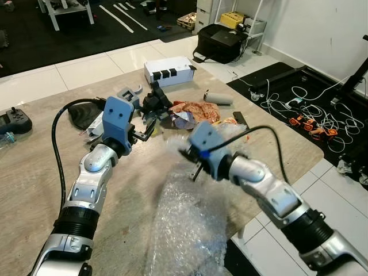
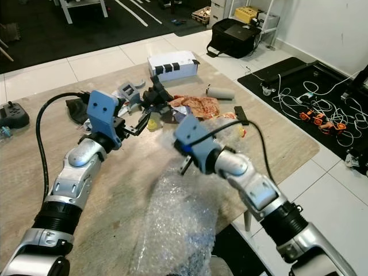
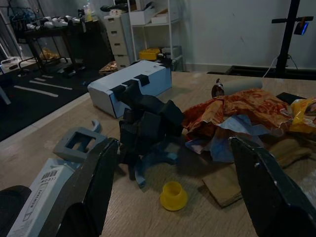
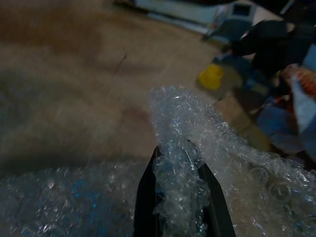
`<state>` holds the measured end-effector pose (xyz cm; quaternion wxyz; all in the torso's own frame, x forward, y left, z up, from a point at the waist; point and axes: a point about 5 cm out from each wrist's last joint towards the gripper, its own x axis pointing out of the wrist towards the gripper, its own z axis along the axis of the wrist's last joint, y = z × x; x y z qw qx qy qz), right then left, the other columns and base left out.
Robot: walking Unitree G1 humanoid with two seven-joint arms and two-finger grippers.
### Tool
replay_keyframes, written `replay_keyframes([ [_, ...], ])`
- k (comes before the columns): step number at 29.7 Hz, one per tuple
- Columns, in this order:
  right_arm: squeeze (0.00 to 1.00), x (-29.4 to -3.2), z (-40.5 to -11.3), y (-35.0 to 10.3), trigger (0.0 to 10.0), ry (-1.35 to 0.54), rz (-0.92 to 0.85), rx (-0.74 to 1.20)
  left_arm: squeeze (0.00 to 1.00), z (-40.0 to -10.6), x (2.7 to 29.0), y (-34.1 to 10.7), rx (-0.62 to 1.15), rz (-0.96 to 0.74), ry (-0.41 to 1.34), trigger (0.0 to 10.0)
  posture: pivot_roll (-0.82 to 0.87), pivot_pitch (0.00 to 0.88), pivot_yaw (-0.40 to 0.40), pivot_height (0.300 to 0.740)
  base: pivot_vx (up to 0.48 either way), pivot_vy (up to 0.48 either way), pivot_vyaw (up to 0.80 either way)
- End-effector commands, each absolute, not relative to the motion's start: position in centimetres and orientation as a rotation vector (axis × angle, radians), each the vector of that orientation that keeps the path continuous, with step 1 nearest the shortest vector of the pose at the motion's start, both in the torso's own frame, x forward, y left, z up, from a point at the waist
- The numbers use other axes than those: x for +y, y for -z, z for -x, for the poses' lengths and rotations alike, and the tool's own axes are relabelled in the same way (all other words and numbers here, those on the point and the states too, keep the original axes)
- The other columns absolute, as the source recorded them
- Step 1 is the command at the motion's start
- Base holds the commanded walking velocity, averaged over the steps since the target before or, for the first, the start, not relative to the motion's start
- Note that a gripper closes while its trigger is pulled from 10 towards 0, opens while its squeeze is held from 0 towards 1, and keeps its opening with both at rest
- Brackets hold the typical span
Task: Picking trash to rubbish bin
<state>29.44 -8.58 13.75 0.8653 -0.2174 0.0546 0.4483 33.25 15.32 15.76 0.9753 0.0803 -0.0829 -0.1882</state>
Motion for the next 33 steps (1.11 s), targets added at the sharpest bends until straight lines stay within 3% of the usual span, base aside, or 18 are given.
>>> replay_keyframes([
  [1,0.00,-9.0,-29.2,-12.7,0.0,-0.949,0.475,0.176,0.00,-33.2,14.8,-15.9,-0.167,-0.165,0.399,10.0,-0.10,0.000,-0.019,0.740,0.000,0.000,0.00],
  [7,0.00,-10.3,-28.6,-10.2,0.0,-0.983,0.528,0.337,0.00,-33.1,14.5,-16.0,-0.173,-0.150,0.416,10.0,-0.10,0.000,-0.019,0.740,0.000,0.000,0.00],
  [14,0.00,-11.0,-28.7,-9.4,0.0,-0.953,0.558,0.373,0.00,-32.9,14.2,-16.8,-0.205,-0.068,0.472,10.0,-0.10,0.000,-0.020,0.740,0.000,0.000,0.00],
  [16,0.00,-12.0,-29.2,-8.8,0.0,-0.893,0.618,0.390,0.00,-32.2,13.5,-17.2,-0.220,-0.040,0.586,10.0,-0.10,0.000,-0.021,0.740,0.000,0.000,0.00],
  [20,0.00,-13.7,-30.4,-8.5,0.0,-0.760,0.702,0.377,0.00,-31.7,13.1,-17.2,-0.221,-0.038,0.643,10.0,-0.10,0.001,-0.019,0.740,0.000,0.000,0.00],
  [21,0.00,-14.1,-30.9,-8.6,0.4,-0.711,0.713,0.356,0.00,-31.6,13.0,-17.1,-0.218,-0.041,0.646,10.0,-0.10,0.001,-0.018,0.740,0.000,0.000,0.00],
  [22,0.00,-14.5,-31.4,-8.8,2.4,-0.657,0.710,0.333,0.00,-31.6,12.9,-17.1,-0.216,-0.045,0.649,10.0,-0.10,0.002,-0.018,0.740,0.000,0.000,0.00],
  [23,0.00,-14.9,-32.0,-9.2,0.3,-0.598,0.689,0.306,0.00,-31.6,12.7,-17.0,-0.212,-0.049,0.661,10.0,-0.10,0.002,-0.017,0.740,0.000,0.000,0.00],
  [24,0.00,-15.2,-32.4,-9.5,0.0,-0.551,0.672,0.282,0.00,-31.5,12.5,-17.0,-0.210,-0.048,0.676,10.0,-0.10,0.002,-0.017,0.740,0.000,0.000,0.00],
  [33,0.00,-18.3,-34.3,-10.5,0.0,-0.289,0.618,0.223,0.00,-30.6,12.0,-16.8,-0.175,-0.030,0.788,10.0,-0.10,0.005,-0.013,0.740,0.000,0.000,0.00],
])
